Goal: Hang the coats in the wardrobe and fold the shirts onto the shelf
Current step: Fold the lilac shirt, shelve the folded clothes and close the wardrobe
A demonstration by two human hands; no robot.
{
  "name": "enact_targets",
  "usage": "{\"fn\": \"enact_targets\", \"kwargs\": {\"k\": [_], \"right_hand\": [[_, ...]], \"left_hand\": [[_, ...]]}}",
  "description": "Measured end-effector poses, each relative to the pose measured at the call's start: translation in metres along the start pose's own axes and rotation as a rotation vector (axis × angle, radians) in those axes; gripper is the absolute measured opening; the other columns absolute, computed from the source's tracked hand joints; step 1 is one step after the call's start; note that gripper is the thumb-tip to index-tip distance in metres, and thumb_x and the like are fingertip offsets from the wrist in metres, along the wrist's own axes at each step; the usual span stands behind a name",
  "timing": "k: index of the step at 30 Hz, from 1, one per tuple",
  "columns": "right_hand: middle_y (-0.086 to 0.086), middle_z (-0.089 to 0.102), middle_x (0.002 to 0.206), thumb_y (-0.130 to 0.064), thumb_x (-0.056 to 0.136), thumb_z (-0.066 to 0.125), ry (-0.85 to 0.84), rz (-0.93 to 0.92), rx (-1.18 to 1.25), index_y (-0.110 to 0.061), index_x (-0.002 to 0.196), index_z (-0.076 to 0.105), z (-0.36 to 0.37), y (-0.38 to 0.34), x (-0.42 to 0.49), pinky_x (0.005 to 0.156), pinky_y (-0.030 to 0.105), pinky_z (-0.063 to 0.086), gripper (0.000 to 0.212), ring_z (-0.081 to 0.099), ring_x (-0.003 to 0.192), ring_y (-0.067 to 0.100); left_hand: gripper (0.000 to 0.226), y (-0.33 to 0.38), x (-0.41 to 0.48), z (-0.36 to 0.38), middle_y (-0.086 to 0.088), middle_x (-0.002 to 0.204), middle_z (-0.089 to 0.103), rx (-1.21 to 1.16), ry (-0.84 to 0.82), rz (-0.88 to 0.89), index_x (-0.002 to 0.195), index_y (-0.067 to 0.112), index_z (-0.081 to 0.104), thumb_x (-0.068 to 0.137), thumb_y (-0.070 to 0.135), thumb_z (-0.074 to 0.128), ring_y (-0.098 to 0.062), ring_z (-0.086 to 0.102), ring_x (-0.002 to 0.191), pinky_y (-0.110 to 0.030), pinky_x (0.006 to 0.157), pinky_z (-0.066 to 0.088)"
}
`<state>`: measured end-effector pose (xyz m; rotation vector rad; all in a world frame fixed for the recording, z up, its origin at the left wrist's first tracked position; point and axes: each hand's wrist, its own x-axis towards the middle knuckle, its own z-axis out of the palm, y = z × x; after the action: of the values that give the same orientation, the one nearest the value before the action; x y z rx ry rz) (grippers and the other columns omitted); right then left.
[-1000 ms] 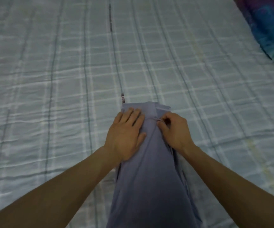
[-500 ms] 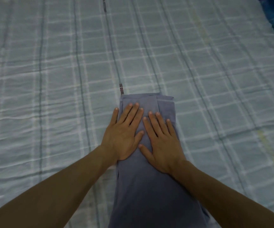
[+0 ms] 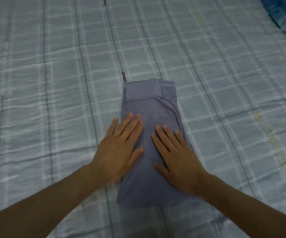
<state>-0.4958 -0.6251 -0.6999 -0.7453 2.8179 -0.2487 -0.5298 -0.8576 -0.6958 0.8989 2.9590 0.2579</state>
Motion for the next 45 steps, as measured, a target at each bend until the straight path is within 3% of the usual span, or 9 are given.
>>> {"fn": "enact_targets", "kwargs": {"k": [5, 12, 17, 24, 29, 36, 39, 42, 45], "right_hand": [[0.007, 0.016, 0.163, -0.056, 0.096, 0.038, -0.016, -0.04, -0.05, -0.012, 0.154, 0.023, 0.022, -0.013, -0.052, 0.119, 0.05, 0.016, 0.074, 0.009, 0.151, 0.024], [0.001, 0.005, 0.165, -0.068, 0.094, 0.036, 0.043, 0.025, -0.012, -0.016, 0.157, 0.013, 0.023, -0.004, -0.068, 0.118, 0.056, 0.019, 0.085, 0.003, 0.152, 0.023], [0.008, 0.012, 0.164, -0.074, 0.086, 0.046, 0.04, -0.07, -0.014, -0.012, 0.156, 0.017, 0.019, -0.014, -0.086, 0.12, 0.053, 0.015, 0.097, 0.007, 0.152, 0.026], [0.017, 0.043, 0.149, -0.011, 0.088, 0.044, 0.209, -0.061, 0.03, -0.002, 0.141, 0.047, 0.017, -0.019, -0.094, 0.103, 0.056, 0.044, 0.053, 0.041, 0.138, 0.034], [0.018, 0.062, 0.13, 0.018, 0.053, 0.07, 0.271, -0.045, 0.049, 0.0, 0.124, 0.064, 0.01, -0.02, -0.091, 0.09, 0.051, 0.055, 0.074, 0.062, 0.118, 0.036], [-0.003, 0.07, 0.098, -0.009, 0.082, 0.073, 0.311, 0.121, 0.388, -0.018, 0.113, 0.068, -0.052, -0.002, -0.068, 0.074, 0.024, 0.053, 0.033, 0.067, 0.083, 0.014], [-0.008, 0.071, 0.091, -0.009, 0.079, 0.075, 0.38, 0.21, 0.561, -0.02, 0.104, 0.07, -0.079, 0.012, -0.038, 0.075, 0.011, 0.047, 0.028, 0.065, 0.082, 0.002], [-0.011, 0.071, 0.086, -0.01, 0.077, 0.076, 0.473, 0.247, 0.638, -0.021, 0.096, 0.07, -0.1, 0.023, 0.001, 0.069, 0.012, 0.048, 0.023, 0.065, 0.079, 0.001], [-0.013, 0.071, 0.089, -0.014, 0.075, 0.078, 0.538, 0.302, 0.685, -0.023, 0.095, 0.07, -0.112, 0.042, 0.054, 0.073, 0.018, 0.05, 0.023, 0.065, 0.083, 0.001]], "left_hand": [[0.074, 0.036, -0.053, 0.011, -0.009, 0.161, 0.027, 0.019, -0.126, 0.254, 0.153, 0.01, 0.032, 0.097, 0.058, 0.04, -0.025, 0.021, 0.15, -0.05, 0.121, 0.018], [0.087, 0.003, -0.079, 0.01, 0.0, 0.164, -0.014, 0.071, -0.378, 0.055, 0.156, 0.017, -0.01, 0.093, 0.072, 0.015, -0.021, -0.014, 0.151, -0.051, 0.122, 0.008], [0.095, 0.034, -0.087, -0.001, -0.011, 0.161, 0.025, -0.041, -0.155, 0.163, 0.154, 0.008, 0.029, 0.089, 0.076, 0.038, -0.029, 0.019, 0.15, -0.053, 0.12, 0.02], [0.088, 0.052, -0.093, 0.015, -0.016, 0.141, 0.054, -0.095, -0.06, 0.213, 0.137, 0.004, 0.055, 0.063, 0.041, 0.083, -0.031, 0.056, 0.127, -0.048, 0.103, 0.048], [0.061, 0.049, -0.087, 0.008, -0.013, 0.115, 0.071, -0.119, 0.076, 0.235, 0.112, 0.004, 0.073, 0.057, 0.021, 0.092, -0.027, 0.071, 0.103, -0.04, 0.086, 0.059], [0.015, 0.025, -0.062, -0.045, 0.007, 0.071, 0.062, -0.647, 0.067, -0.102, 0.092, 0.015, 0.067, 0.091, 0.002, 0.06, -0.003, 0.055, 0.061, -0.025, 0.061, 0.049], [0.014, 0.009, -0.034, -0.068, -0.002, 0.071, 0.064, -0.738, 0.131, -0.204, 0.09, 0.011, 0.068, 0.094, 0.001, 0.058, -0.014, 0.058, 0.062, -0.03, 0.061, 0.047], [0.014, -0.01, 0.002, -0.081, -0.012, 0.073, 0.064, -0.811, 0.211, -0.292, 0.086, 0.006, 0.067, 0.096, 0.012, 0.059, -0.03, 0.061, 0.068, -0.038, 0.061, 0.05], [0.023, -0.036, 0.053, -0.079, -0.013, 0.068, 0.061, -0.865, 0.26, -0.441, 0.076, 0.003, 0.061, 0.094, 0.018, 0.062, -0.02, 0.057, 0.058, -0.032, 0.052, 0.051]]}}
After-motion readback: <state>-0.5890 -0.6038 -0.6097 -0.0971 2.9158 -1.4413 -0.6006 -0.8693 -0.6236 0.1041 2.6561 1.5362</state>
